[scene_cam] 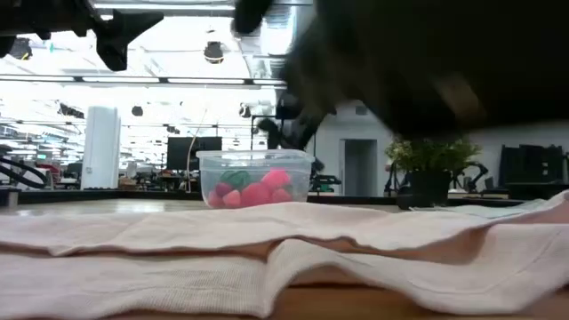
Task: Pick and placing Produce into tupperware
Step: Put the blackberry into the transparent bin
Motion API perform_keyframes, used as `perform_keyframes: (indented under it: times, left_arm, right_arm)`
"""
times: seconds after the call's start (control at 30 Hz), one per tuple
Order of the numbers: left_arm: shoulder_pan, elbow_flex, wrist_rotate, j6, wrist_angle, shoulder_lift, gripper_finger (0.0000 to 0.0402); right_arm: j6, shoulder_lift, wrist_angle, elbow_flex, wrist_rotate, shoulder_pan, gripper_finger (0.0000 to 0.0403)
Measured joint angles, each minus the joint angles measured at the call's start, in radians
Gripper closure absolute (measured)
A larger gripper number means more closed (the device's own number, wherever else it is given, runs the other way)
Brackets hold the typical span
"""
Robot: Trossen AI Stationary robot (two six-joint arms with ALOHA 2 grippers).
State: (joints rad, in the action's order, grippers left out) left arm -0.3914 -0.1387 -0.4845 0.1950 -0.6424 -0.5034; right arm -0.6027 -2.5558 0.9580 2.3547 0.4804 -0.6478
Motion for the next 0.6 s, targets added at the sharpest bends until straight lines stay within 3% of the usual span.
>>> perform_keyframes:
  times: [0.17,0.27,0.6]
  left_arm:
    - [0.018,-0.009,-0.153,-0.015,0.007,0.0,0.0161]
    - [0.05,-0.009,-0.216,-0.03,0.006,0.0,0.0161]
    - [0.171,-0.011,-0.089,0.058,0.03,0.0,0.0161]
  right_arm:
    - [0.086,0.111,-0.024,0.002,0.067,0.001,0.0155]
    - [0.186,0.188,-0.019,0.001,0.012,0.014,0.0155]
    - [0.423,0.477,0.007,-0.005,-0.15,0.149,0.0155]
